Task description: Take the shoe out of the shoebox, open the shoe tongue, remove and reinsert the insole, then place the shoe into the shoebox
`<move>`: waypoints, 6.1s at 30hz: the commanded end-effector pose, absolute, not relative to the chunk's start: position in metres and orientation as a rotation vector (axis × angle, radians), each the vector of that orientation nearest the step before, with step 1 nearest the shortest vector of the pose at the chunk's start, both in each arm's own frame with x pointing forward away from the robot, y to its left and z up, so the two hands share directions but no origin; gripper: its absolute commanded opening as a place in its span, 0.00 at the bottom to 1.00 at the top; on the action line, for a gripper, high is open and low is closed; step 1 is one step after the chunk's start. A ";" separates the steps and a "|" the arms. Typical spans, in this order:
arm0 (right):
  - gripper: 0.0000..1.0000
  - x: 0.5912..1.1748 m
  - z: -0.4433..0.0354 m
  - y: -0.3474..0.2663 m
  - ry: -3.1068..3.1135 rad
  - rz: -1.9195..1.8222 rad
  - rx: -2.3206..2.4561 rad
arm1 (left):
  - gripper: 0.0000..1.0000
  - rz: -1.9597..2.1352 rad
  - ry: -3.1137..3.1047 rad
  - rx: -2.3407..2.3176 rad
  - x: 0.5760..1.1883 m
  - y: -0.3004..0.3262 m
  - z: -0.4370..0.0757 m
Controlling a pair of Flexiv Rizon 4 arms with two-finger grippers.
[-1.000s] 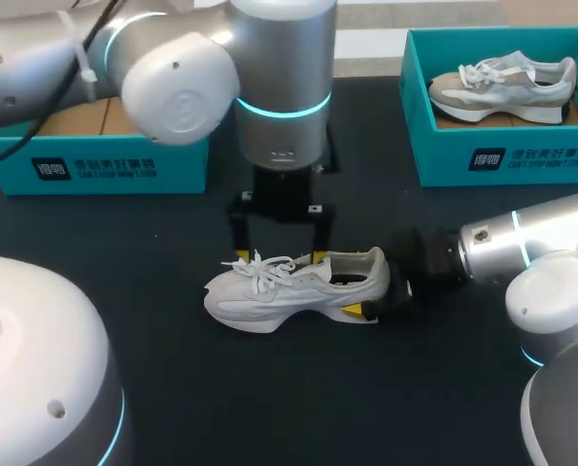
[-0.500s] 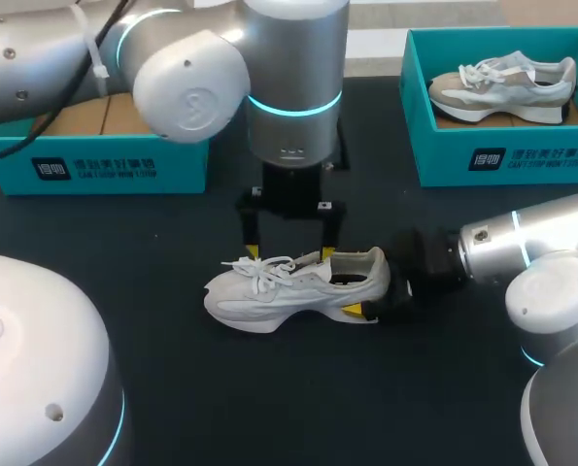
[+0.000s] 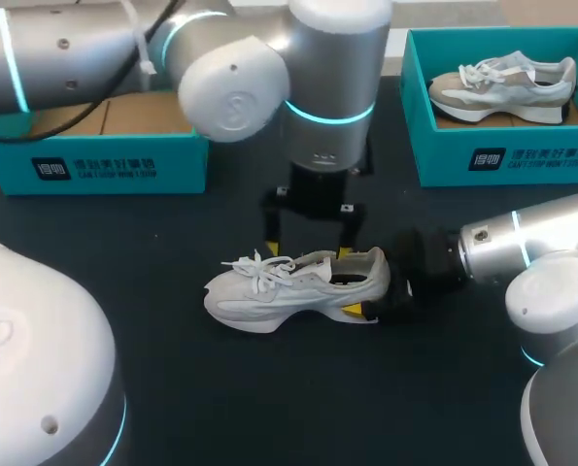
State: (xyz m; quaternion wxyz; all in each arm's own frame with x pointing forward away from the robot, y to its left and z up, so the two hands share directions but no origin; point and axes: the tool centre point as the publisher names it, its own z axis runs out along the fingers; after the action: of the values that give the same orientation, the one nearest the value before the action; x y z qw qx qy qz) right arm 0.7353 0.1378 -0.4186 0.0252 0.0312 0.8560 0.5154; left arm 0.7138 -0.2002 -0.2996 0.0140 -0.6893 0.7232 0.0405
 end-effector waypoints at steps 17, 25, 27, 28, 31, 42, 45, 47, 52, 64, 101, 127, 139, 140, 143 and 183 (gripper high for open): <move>0.00 0.736 -0.424 0.140 2.647 1.589 0.100 | 1.00 0.265 2.164 -2.110 0.726 -0.219 -0.353; 0.00 0.736 -0.424 0.140 2.647 1.589 0.100 | 1.00 0.342 2.147 -2.081 0.721 -0.212 -0.366; 0.00 0.736 -0.424 0.140 2.647 1.589 0.100 | 1.00 0.352 2.123 -2.071 0.719 -0.208 -0.368; 0.00 0.736 -0.424 0.140 2.647 1.589 0.100 | 1.00 0.360 2.121 -2.074 0.719 -0.206 -0.368; 0.00 0.736 -0.424 0.140 2.647 1.589 0.100 | 1.00 0.386 2.093 -2.086 0.717 -0.197 -0.367; 0.00 0.736 -0.424 0.140 2.647 1.589 0.100 | 0.90 0.420 2.006 -2.138 0.714 -0.165 -0.344; 0.00 0.736 -0.424 0.140 2.647 1.589 0.100 | 0.66 0.410 1.992 -2.153 0.714 -0.161 -0.338; 0.00 0.736 -0.424 0.140 2.647 1.589 0.100 | 0.54 0.404 1.989 -2.162 0.715 -0.160 -0.334; 0.00 0.736 -0.424 0.140 2.647 1.589 0.100 | 0.44 0.366 1.985 -2.157 0.715 -0.160 -0.323; 0.00 0.736 -0.424 0.140 2.647 1.589 0.100 | 0.00 0.318 2.000 -2.155 0.702 -0.156 -0.309; 0.00 0.736 -0.424 0.140 2.647 1.589 0.100 | 0.49 0.430 1.623 -2.471 0.690 -0.072 -0.381; 0.00 0.736 -0.424 0.140 2.647 1.589 0.100 | 1.00 0.411 1.444 -2.563 0.700 -0.022 -0.347; 0.00 0.736 -0.424 0.140 2.647 1.589 0.100 | 1.00 0.268 1.628 -2.514 0.715 -0.040 -0.302; 0.00 0.736 -0.424 0.140 2.647 1.589 0.100 | 1.00 0.224 1.678 -2.489 0.720 -0.042 -0.296; 0.00 0.736 -0.424 0.140 2.647 1.589 0.100 | 1.00 0.140 1.809 -2.417 0.733 -0.045 -0.283; 0.00 0.736 -0.424 0.140 2.647 1.589 0.100 | 0.00 -0.251 3.223 0.931 0.740 -0.158 -0.195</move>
State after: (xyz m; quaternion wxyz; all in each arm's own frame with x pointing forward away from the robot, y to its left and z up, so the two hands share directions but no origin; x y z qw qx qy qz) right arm 0.7351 0.1382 -0.4188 0.0255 0.0315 0.8560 0.5154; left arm 0.7366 -0.1535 -0.1913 -0.0014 -0.3224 0.9463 -0.0256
